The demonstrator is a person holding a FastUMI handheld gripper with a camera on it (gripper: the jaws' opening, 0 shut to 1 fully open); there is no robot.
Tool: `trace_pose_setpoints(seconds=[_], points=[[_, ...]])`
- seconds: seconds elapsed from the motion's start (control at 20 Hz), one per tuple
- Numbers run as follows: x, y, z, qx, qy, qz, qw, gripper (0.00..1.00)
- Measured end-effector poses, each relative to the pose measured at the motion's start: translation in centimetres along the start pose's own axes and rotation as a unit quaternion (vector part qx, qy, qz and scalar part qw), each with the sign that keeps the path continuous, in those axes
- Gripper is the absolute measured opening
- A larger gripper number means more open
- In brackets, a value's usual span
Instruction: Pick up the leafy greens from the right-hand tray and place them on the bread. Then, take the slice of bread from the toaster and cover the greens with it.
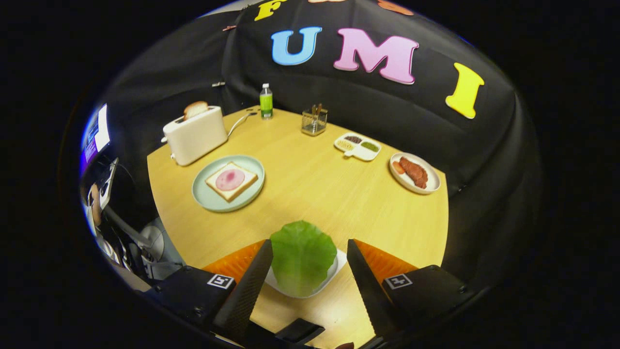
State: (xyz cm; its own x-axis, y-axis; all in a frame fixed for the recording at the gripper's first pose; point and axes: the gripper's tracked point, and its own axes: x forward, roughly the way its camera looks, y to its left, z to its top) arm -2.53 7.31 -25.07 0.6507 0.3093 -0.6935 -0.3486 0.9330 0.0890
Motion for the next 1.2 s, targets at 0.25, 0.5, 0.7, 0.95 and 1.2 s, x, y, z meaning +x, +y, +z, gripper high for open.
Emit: trace_pose_setpoints(seconds=[0.25,0.5,0.7,0.95,1.2], points=[[4.2,0.9,-4.0,0.034,0.067,0.024,0.997,0.84],[6.7,0.7,-6.3,0.040,0.107,0.035,0.993,0.77],[8.0,0.6,-7.8,0.022,0.133,0.034,0.990,0.69],[8.0,0.3,-7.9,0.023,0.128,0.030,0.991,0.55],[7.9,-0.6,-7.7,0.069,0.125,0.012,0.990,0.11]])
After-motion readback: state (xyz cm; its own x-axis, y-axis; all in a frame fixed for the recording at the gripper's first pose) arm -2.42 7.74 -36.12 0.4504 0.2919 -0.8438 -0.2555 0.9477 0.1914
